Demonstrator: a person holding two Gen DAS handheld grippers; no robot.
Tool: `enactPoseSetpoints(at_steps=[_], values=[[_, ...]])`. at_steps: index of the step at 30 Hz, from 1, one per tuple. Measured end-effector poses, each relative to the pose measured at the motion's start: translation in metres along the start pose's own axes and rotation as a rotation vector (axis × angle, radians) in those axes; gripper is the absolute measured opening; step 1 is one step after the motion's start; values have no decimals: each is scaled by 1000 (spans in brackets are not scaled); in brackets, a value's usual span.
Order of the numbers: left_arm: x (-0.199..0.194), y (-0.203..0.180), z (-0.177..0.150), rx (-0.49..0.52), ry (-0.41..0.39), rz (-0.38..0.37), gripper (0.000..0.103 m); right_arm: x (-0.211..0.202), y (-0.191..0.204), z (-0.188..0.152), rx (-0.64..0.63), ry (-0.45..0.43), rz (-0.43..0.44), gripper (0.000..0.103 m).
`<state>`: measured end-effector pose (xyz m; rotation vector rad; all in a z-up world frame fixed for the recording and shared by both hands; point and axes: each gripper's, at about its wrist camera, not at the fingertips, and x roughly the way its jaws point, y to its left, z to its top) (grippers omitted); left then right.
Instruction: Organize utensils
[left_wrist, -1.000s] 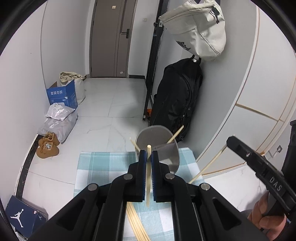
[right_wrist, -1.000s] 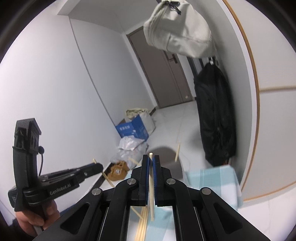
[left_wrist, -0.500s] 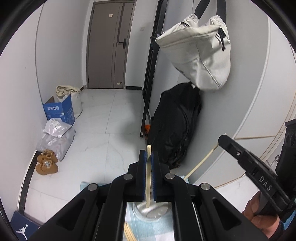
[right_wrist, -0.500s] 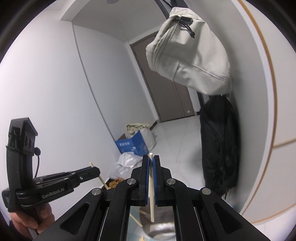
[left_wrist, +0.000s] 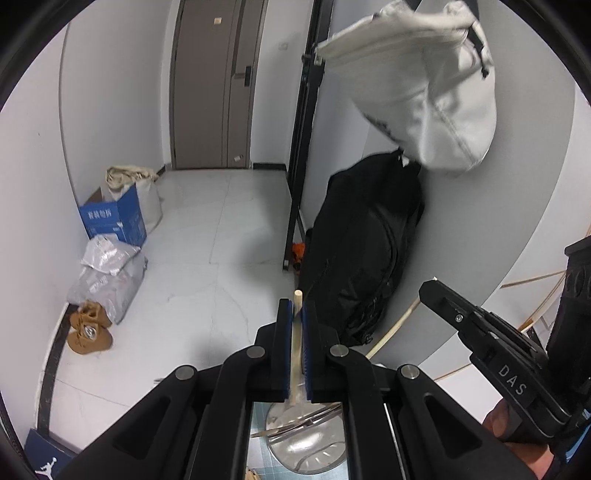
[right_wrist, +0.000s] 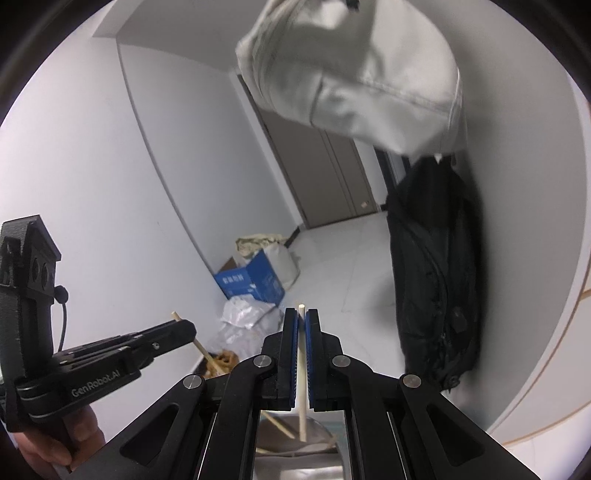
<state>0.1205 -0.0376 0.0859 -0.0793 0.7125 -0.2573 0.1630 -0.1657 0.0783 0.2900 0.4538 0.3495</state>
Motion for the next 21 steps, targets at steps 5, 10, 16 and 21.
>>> enactPoseSetpoints(at_steps=[5,10,16,21], values=[[20,4,-10,5,49,-15,1,13,-8,-17,-13,44,-6,3],[32,3,-14,25,103,-43,1,27,-14,-31,-5,105,-6,3],[45,3,-23,43,183,-68,1,38,-17,-53,0,175,2,4],[32,16,-21,-43,169,-86,2,25,-24,-62,58,171,19,12]])
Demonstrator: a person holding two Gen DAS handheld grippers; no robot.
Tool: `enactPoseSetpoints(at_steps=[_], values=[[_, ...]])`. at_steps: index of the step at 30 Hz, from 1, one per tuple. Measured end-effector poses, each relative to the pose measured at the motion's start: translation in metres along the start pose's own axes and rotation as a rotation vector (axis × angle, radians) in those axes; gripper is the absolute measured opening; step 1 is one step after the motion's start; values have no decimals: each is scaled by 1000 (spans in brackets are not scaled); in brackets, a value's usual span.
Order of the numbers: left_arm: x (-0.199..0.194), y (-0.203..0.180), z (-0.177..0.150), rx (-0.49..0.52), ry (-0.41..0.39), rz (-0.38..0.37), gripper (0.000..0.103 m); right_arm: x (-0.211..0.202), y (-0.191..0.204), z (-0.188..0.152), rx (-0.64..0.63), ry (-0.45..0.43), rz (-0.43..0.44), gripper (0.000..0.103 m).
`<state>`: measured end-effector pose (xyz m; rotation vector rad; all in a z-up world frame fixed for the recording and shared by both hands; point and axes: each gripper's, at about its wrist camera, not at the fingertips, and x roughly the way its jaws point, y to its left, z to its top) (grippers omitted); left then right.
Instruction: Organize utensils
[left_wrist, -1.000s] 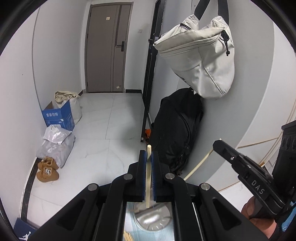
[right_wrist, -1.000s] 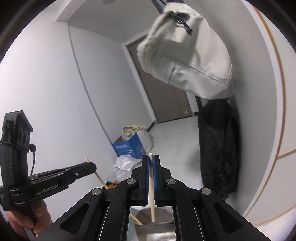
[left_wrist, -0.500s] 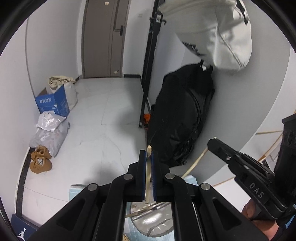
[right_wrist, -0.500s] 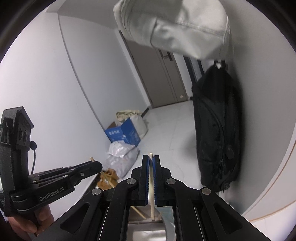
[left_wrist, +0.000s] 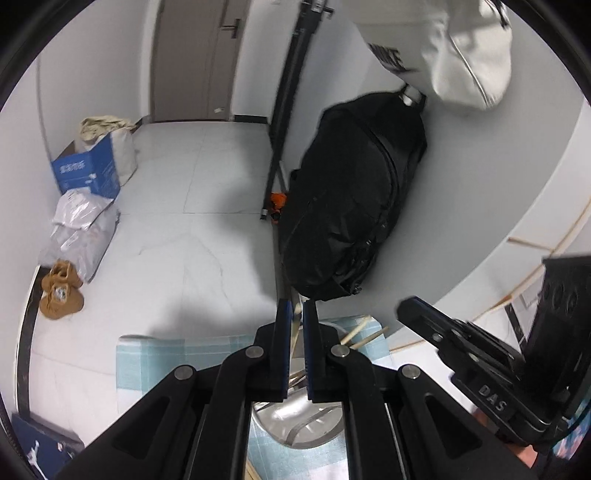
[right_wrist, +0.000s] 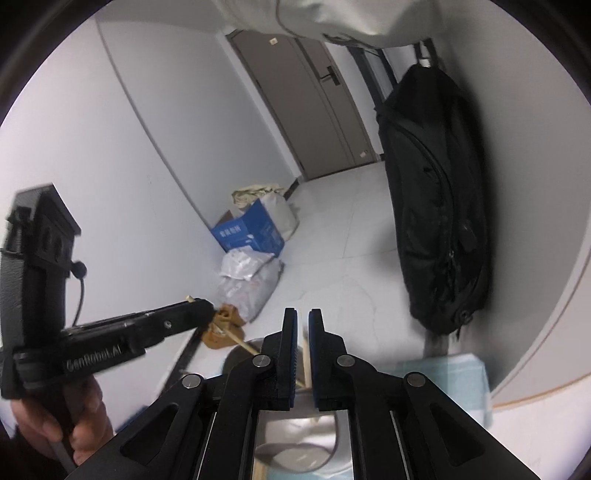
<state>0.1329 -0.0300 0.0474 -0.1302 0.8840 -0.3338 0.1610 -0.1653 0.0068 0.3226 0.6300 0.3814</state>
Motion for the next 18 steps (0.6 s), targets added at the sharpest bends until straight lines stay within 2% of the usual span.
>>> enactPoseSetpoints(at_steps=[2,4,6,7,8,9,12,15,18], values=[[-6,2,-1,-12,-11,7,3,-9,0,-1,-1,-18,-1,31],[-15,1,-5,-16,-20,26,5,-19,1,-3,3,-39,-7,37],[-21,-1,-10,-14,-30,38,24,-29,2,-5,5,-52,-1,45],[-25,-2,-13,-17,-39,48,33,-34,3,-6,7,-62,-7,54],[-30,-2,-17,-21,-51,61,50,-41,5,-8,9,-74,-12,61],[-36,-1,-20,-30,-76,70,58,-46,7,-9,9,-81,-14,64],[-48,0,-28,-45,-127,106,60,-58,14,-15,-8,-102,-21,68],[-54,0,-35,-41,-138,119,60,-68,21,-21,-21,-108,-22,75],[-59,-3,-41,-25,-142,137,60,-78,26,-28,-20,-121,-29,76]])
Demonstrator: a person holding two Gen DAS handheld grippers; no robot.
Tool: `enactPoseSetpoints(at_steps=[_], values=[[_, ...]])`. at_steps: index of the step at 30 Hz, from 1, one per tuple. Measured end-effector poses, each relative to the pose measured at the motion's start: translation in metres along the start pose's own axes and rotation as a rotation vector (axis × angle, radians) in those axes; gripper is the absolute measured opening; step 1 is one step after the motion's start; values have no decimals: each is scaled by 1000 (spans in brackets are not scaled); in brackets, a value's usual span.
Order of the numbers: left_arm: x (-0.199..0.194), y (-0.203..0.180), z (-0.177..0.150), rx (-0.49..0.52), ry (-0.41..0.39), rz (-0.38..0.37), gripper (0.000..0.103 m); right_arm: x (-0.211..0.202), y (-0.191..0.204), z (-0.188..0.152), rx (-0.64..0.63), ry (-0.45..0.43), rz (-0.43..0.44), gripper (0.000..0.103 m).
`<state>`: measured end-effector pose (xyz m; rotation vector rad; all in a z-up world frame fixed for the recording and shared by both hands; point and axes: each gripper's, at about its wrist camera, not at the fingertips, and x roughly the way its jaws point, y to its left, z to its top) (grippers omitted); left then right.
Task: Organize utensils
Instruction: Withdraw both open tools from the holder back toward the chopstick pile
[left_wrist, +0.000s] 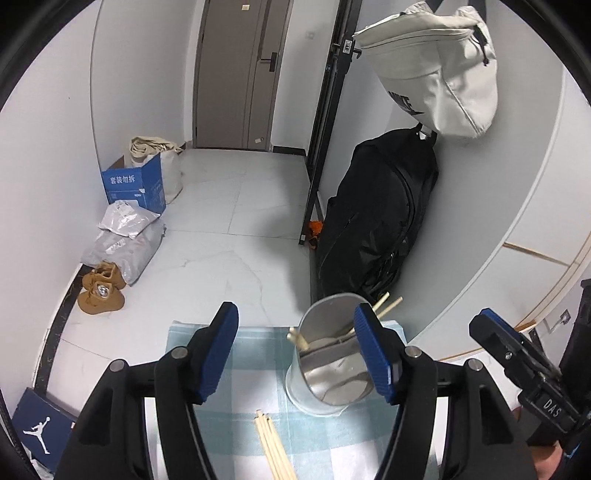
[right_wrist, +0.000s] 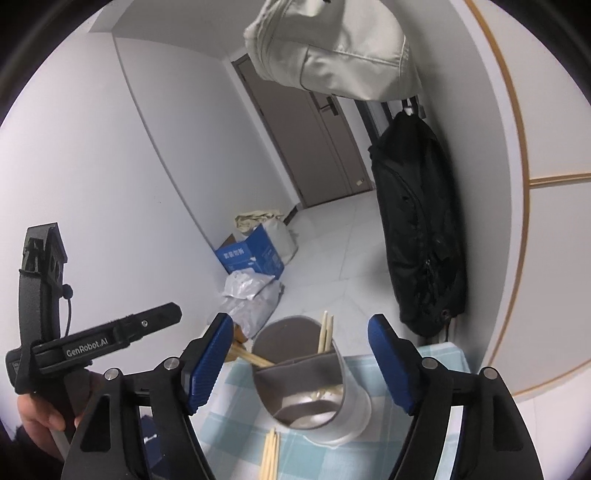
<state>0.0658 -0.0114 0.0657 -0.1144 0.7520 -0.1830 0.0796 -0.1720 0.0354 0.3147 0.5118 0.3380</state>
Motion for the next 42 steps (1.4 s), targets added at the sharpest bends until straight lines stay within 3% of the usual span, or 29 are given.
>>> enactPoseSetpoints(at_steps=[4,8,22,28,35,42], values=[[-8,-1,-10,4,-17,21,61,-11,5,-7,5,-7,0,79],[-14,-5,-23,28,-39,41,74,-19,14,-15,-20,-18,3,85],[-15,7,-71,47,-67,71,74,-18,28,-62,-73,25,17,85],[0,21,-97,11,-73,108,74,-2,26,-95,-92,87,7,85],[28,49,-118,-50,8,116,74,25,22,-124,-100,216,13,84],[38,66,-124,-79,28,119,74,54,29,-148,-122,337,17,69]])
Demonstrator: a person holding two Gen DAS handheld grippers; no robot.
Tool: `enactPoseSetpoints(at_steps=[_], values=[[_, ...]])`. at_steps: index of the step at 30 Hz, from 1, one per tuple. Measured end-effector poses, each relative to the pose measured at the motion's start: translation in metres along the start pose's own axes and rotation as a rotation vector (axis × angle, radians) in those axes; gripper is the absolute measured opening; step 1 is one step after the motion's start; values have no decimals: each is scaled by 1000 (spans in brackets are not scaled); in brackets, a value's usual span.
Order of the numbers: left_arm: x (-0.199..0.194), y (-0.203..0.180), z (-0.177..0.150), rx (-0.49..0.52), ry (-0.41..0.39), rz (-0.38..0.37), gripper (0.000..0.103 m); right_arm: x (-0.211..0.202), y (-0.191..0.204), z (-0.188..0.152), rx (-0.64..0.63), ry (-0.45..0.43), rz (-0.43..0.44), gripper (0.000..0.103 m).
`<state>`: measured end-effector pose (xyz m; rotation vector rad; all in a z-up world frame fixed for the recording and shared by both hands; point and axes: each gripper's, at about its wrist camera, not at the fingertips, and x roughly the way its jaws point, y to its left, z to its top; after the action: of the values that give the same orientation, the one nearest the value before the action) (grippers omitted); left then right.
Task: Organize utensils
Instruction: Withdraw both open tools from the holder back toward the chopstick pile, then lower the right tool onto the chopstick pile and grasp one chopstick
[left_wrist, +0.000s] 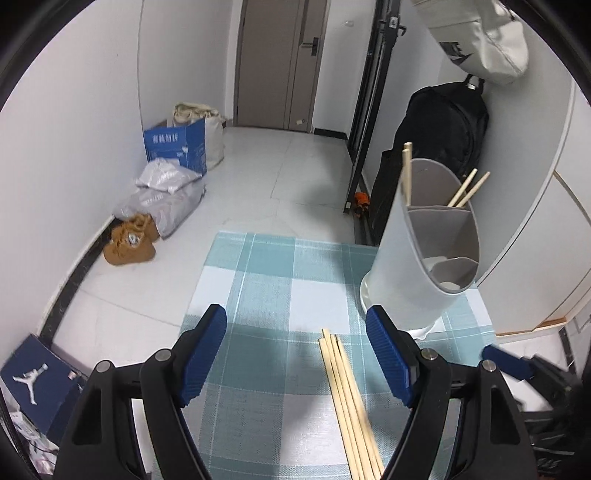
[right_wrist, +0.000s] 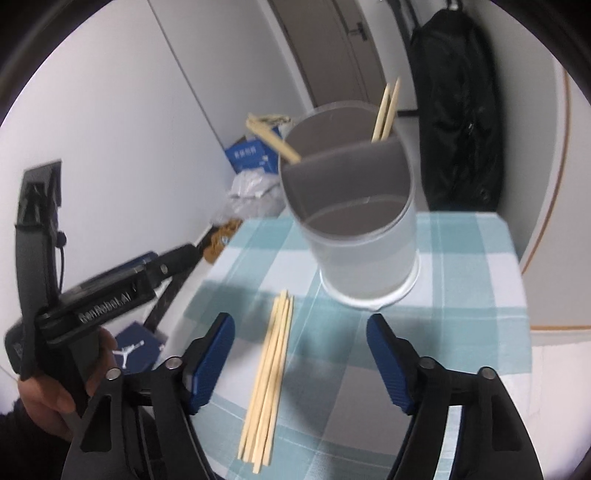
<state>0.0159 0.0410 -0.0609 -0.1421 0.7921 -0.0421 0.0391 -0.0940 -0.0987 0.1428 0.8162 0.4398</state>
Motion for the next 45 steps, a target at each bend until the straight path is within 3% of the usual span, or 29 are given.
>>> enactPoseSetpoints(at_steps=[5,10,19,30,45], values=[[11,22,-2,-40,35,29,74,35,12,-8,-46,139,-30,46],[20,48,0,-123,98,54,74,61,22,-14,-87,226,-39,33],[23,73,0,-206,128,55,74,103,44,-8,-207,312,-130,14],[25,88,0,-260,169,27,74,118,50,1,-199,355,-214,13],[20,111,1,-338,171,23,74,127,64,6,-250,319,-324,13]])
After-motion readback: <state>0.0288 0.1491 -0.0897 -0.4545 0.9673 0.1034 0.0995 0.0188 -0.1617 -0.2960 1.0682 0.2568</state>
